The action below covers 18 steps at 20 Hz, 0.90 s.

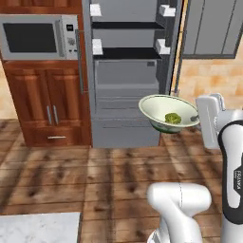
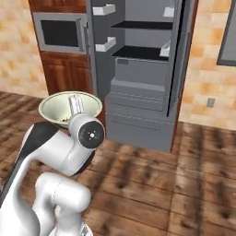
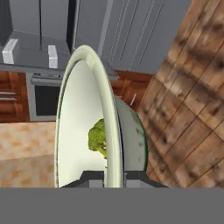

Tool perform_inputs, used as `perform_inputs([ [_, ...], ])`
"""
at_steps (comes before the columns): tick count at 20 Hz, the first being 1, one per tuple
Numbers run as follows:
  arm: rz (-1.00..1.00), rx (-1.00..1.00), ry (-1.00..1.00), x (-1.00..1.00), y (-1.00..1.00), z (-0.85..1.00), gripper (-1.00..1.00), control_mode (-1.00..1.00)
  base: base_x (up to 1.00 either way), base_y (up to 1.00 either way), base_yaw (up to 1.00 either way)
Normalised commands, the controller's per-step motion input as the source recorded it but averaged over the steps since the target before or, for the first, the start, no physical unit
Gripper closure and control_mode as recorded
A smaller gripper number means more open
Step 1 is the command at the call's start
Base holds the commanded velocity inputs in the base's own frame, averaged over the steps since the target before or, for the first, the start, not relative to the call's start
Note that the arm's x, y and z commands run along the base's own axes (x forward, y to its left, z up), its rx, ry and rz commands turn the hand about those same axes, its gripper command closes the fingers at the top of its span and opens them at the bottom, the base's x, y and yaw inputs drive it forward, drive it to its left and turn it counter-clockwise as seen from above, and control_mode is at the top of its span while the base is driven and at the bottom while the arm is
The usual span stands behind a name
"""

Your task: Move the mug from next to the sink to the open cabinet. Then, move the bowl with the broccoli to the fridge to clear the area for faucet cleaning.

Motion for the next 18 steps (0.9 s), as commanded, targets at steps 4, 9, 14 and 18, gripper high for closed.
perform_inputs([
  [4,0.0,0.0,0.0,0.0,0.0,0.0,1.0,1.0,1.0,0.38,-0.36],
  [9,0.0,0.0,0.0,0.0,0.0,0.0,1.0,1.0,1.0,0.56,-0.4],
  [14,0.0,0.0,0.0,0.0,0.0,0.0,1.0,1.0,1.0,0.62,-0.31],
  [18,0.0,0.0,0.0,0.0,0.0,0.0,1.0,1.0,1.0,0.1,0.01],
])
